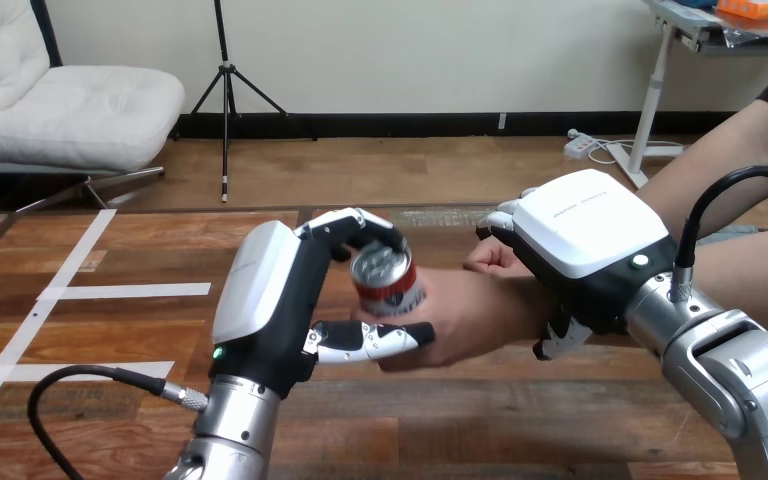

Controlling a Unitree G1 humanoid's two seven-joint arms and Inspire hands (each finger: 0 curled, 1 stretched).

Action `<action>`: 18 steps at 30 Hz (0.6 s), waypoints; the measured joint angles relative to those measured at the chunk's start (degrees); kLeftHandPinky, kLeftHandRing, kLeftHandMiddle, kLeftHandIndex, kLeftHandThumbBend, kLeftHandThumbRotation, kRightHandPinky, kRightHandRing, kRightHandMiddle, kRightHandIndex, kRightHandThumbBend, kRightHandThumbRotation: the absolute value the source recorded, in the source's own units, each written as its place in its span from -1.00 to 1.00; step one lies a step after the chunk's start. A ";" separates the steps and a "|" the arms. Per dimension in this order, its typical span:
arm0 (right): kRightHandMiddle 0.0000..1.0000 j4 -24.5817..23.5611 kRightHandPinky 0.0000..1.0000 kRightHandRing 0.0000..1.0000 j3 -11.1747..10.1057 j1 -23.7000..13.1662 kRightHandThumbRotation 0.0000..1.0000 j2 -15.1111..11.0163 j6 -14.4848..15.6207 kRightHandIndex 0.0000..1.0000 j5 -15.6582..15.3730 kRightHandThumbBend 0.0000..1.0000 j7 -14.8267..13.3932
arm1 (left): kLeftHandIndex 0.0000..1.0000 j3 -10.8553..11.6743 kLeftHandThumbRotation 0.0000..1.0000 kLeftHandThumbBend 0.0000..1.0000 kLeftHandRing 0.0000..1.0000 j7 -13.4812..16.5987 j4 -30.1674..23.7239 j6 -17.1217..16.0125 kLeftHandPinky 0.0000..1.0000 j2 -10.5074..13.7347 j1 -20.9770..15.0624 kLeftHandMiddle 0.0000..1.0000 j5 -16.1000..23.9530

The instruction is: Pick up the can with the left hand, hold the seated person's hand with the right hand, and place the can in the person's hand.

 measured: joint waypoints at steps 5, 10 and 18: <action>0.73 0.05 0.63 0.76 0.00 0.00 -0.88 0.00 0.00 0.65 -0.35 0.85 -0.27 | 0.99 -0.22 -0.47 0.89 0.99 -0.03 0.00 0.00 0.94 0.11 0.01 1.00 0.12; 0.74 0.10 0.63 0.77 0.00 0.00 -0.88 0.00 -0.08 0.67 -0.36 0.85 -0.66 | 1.00 -0.35 -0.42 0.93 1.00 0.01 0.00 0.00 0.98 0.13 0.01 1.00 0.58; 0.76 0.32 0.65 0.81 0.00 0.00 -0.85 -0.01 -0.65 0.69 -0.80 0.88 -2.58 | 1.00 -0.48 -0.28 0.99 1.00 0.68 0.00 0.00 1.00 0.23 0.01 1.00 2.72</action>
